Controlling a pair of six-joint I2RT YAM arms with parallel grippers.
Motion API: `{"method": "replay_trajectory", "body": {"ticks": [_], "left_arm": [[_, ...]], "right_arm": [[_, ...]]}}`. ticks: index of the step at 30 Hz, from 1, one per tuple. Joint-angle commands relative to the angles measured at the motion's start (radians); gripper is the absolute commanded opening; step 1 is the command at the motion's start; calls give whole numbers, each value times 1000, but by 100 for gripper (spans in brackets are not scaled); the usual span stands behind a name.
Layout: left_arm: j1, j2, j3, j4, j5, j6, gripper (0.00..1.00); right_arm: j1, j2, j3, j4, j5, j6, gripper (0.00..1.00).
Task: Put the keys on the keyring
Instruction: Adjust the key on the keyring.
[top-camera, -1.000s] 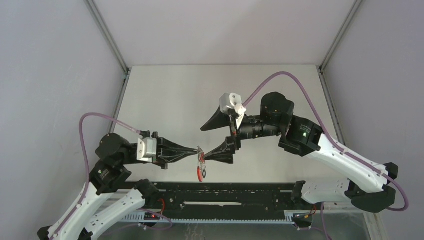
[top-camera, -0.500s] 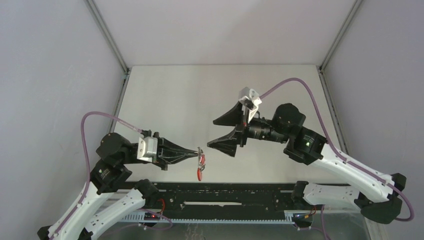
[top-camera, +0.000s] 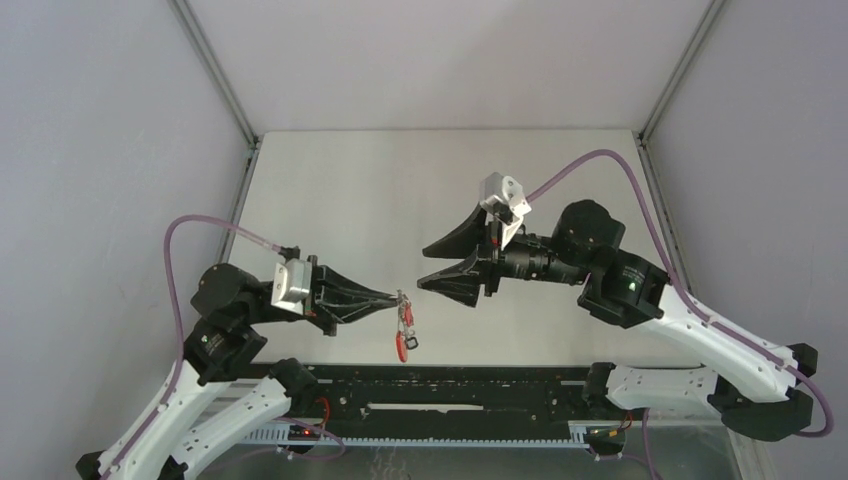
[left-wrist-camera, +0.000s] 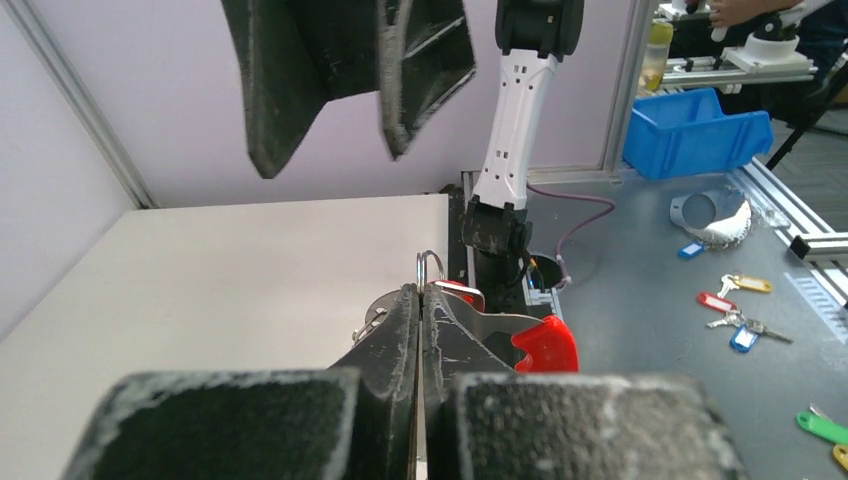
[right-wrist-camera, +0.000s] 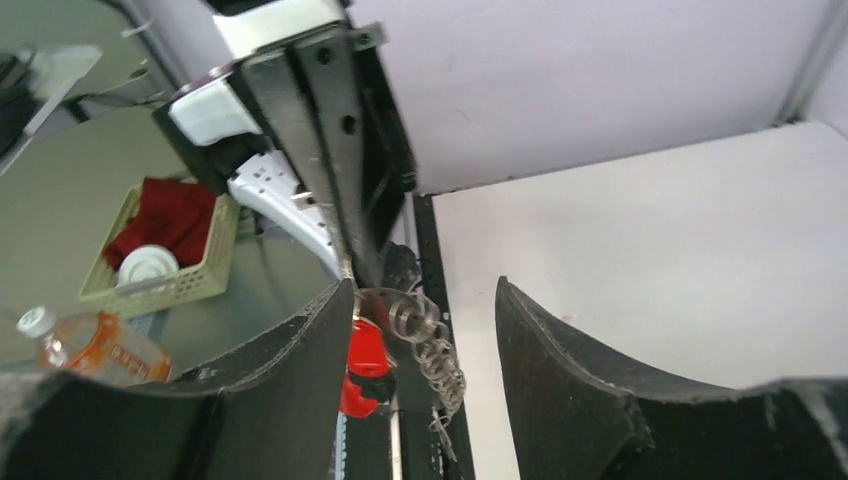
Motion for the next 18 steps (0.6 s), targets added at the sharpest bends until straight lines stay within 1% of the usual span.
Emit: {"method": "replay_trajectory", "body": {"ticks": [1, 2, 3, 5, 7, 9, 11, 14, 18], "left_arm": [[27, 39, -12, 109, 7, -101, 0], [29, 44, -14, 115, 14, -107, 0], [29, 45, -16, 120, 17, -113, 0], [30, 45, -20, 123, 18, -117, 0], [31, 45, -21, 124, 17, -121, 0], [31, 46, -19, 124, 19, -124, 0], [32, 48, -20, 123, 21, -124, 0], [32, 50, -22, 124, 21, -124, 0], [32, 50, -27, 123, 24, -125, 0]], "right_arm": [[-33, 76, 114, -131, -249, -73, 61], [-47, 85, 121, -128, -308, -70, 59], [-54, 90, 128, -126, -335, -69, 56], [-59, 99, 134, -126, -365, -72, 50], [-58, 107, 144, -129, -389, -74, 45], [-58, 113, 150, -131, -404, -79, 38], [-56, 113, 150, -127, -407, -81, 38], [-50, 119, 149, -111, -423, -79, 34], [-36, 130, 150, -94, -409, -73, 34]]}}
